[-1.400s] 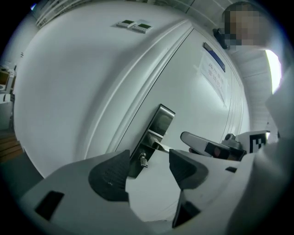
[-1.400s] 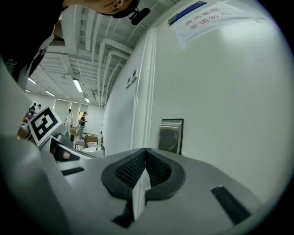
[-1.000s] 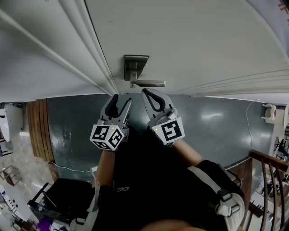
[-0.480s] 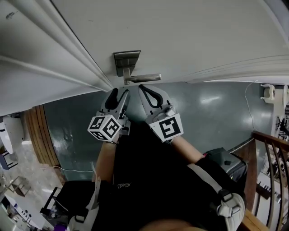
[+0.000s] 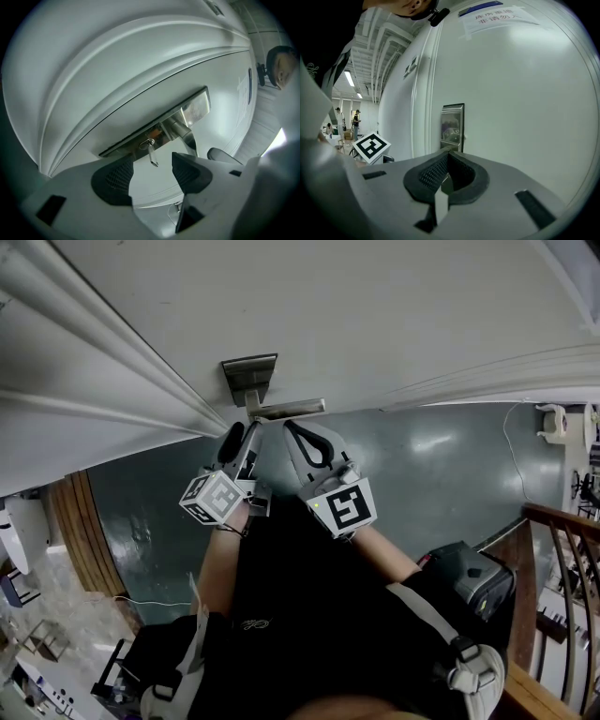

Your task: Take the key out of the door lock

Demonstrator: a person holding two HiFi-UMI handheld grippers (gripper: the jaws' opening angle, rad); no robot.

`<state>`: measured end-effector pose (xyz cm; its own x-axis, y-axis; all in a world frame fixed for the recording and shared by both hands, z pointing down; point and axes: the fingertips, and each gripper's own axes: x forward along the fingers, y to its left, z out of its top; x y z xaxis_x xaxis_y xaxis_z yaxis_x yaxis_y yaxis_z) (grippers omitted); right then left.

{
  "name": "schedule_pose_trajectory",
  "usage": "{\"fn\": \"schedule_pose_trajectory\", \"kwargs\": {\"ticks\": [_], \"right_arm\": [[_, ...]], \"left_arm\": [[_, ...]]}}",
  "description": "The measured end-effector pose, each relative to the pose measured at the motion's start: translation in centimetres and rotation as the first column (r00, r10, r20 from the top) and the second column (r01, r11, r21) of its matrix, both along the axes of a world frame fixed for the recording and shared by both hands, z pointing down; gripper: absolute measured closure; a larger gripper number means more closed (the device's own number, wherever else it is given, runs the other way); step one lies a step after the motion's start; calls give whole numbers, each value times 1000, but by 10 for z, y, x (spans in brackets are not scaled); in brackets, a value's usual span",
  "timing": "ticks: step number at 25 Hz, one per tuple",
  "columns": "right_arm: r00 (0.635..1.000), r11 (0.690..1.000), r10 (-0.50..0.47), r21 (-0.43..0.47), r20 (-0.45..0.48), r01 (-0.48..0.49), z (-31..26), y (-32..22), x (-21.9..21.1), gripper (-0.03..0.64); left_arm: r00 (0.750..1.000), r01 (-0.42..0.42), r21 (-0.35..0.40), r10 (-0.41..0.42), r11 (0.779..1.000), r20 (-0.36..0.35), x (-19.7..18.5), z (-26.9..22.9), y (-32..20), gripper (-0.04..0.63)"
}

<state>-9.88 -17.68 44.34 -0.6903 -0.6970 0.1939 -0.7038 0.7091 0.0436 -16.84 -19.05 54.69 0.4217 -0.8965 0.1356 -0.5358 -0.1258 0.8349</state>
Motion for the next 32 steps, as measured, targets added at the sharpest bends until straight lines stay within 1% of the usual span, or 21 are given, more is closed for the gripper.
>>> {"fn": "schedule_pose_trajectory", "kwargs": {"ticks": [4, 9, 15, 20, 24, 29, 32], "right_arm": [[1000, 1000, 25, -11, 5, -25, 0, -4, 5, 607], [999, 999, 43, -13, 1, -43, 1, -7, 9, 607], [998, 997, 68, -26, 10, -68, 2, -9, 14, 607], [997, 996, 78, -43, 23, -77, 4, -13, 18, 607], [996, 996, 84, -46, 30, -82, 3, -17, 23, 607], [997, 997, 68, -43, 30, -67, 2, -18, 27, 607], [998, 998, 55, -46, 34, -53, 2, -18, 28, 607]], "left_arm": [[1000, -20, -18, 20, 1000, -24, 6, 5, -7, 327], [999, -8, -38, 6, 999, -44, 8, 10, -15, 339], [996, 20, -57, -25, 998, -82, 7, 13, -24, 392], [990, 45, -44, -50, 998, -129, 8, 13, -31, 446], [980, 79, -44, -86, 996, -177, 8, 9, -33, 490], [946, 152, -60, -163, 987, -282, 4, 4, -38, 530], [933, 177, -73, -191, 981, -306, 5, 4, -40, 538]]}}
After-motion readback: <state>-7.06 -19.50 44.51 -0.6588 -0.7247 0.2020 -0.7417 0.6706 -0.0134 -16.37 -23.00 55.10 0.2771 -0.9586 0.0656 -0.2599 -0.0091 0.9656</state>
